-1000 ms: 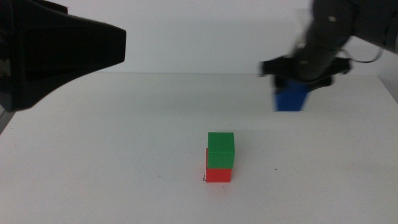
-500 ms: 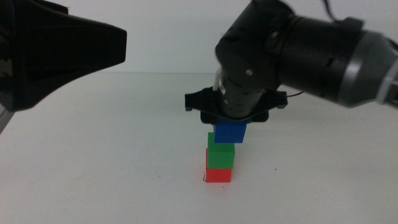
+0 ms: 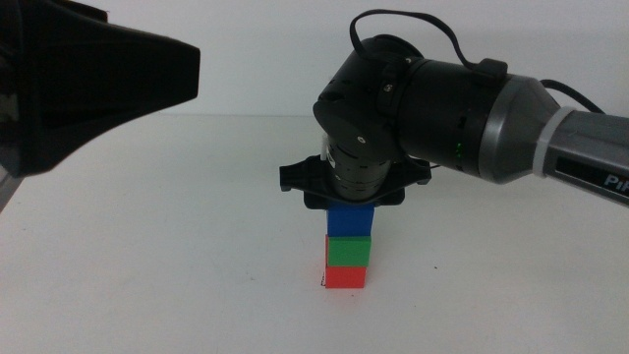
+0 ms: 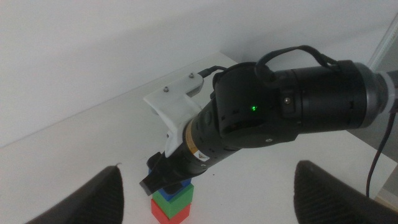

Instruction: Stack red cubes first, then green, then blue cubes in a specific spot.

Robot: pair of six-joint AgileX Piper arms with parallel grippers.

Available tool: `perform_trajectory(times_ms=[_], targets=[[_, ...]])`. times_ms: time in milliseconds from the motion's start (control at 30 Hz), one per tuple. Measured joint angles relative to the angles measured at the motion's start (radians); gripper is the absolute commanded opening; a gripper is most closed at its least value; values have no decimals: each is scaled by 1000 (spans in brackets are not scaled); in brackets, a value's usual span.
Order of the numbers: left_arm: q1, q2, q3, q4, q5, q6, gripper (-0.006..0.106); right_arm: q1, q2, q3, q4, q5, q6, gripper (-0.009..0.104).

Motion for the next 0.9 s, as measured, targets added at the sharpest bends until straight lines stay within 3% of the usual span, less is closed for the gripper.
perform_trajectory(times_ms=[100, 133, 200, 233, 400, 433, 567, 700, 900], targets=[[0, 0, 0, 0, 0, 0, 94, 2, 4, -2, -2, -8, 2, 8], [0, 0, 0, 0, 0, 0, 94, 2, 4, -3, -2, -6, 2, 23], [0, 0, 0, 0, 0, 0, 94, 2, 6, -5, -2, -6, 2, 30], [0, 0, 0, 0, 0, 0, 94, 2, 6, -5, -2, -5, 2, 47], [0, 0, 0, 0, 0, 0, 94, 5, 16, -5, 6, 5, 0, 89], [0, 0, 0, 0, 0, 0, 94, 5, 18, -5, 7, 5, 0, 93], [0, 0, 0, 0, 0, 0, 94, 5, -6, 1, 9, 3, 0, 93], [0, 0, 0, 0, 0, 0, 94, -2, -170, 64, -36, 5, -10, 93], [0, 0, 0, 0, 0, 0, 94, -172, -572, 348, -68, -40, -130, 93]])
